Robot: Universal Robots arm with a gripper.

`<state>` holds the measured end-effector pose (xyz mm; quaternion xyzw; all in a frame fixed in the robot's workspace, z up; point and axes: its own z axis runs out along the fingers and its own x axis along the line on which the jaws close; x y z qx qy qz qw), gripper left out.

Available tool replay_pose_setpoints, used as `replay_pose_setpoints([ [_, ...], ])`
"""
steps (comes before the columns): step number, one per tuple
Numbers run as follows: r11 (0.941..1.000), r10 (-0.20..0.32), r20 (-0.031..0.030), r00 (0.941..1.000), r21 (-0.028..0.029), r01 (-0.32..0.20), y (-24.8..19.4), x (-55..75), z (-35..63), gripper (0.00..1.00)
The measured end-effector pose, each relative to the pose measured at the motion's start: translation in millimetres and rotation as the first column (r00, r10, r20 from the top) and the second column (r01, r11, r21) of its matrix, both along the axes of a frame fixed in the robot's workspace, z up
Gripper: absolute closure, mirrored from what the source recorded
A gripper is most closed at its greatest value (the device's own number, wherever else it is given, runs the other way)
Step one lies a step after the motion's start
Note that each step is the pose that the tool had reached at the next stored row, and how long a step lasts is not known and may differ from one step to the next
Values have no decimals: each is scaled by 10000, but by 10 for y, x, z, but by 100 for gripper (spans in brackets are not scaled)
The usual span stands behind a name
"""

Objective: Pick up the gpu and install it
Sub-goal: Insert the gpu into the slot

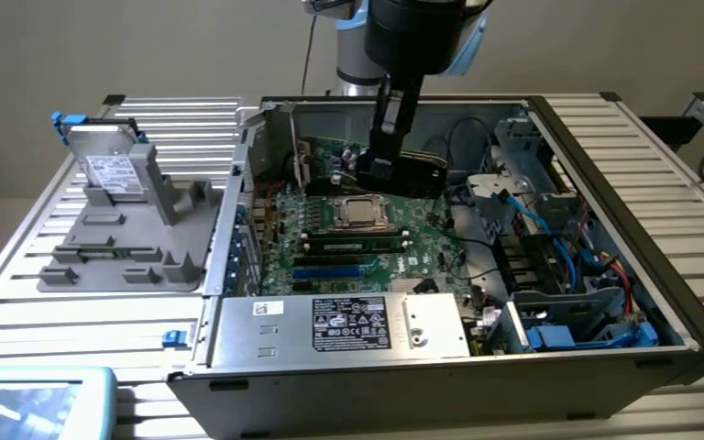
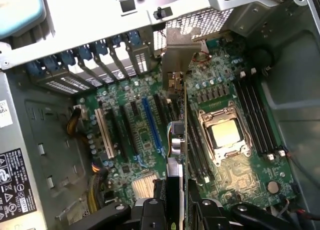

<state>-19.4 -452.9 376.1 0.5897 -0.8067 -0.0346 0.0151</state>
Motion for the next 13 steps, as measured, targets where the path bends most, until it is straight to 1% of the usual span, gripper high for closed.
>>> replay_pose_setpoints([
  [3, 9985, 556, 15, 9985, -1, -556, 0, 0, -10, 72],
  [5, 9958, 915, 24, 9958, -2, -915, 0, 0, -17, 72],
  [7, 9919, 1273, 32, 9919, -3, -1273, 0, 0, -24, 72],
  [10, 9835, 1810, 44, 9835, -4, -1810, 0, 0, -36, 72],
  [13, 9723, 2339, 58, 9723, -6, -2339, 0, 0, -48, 72],
])
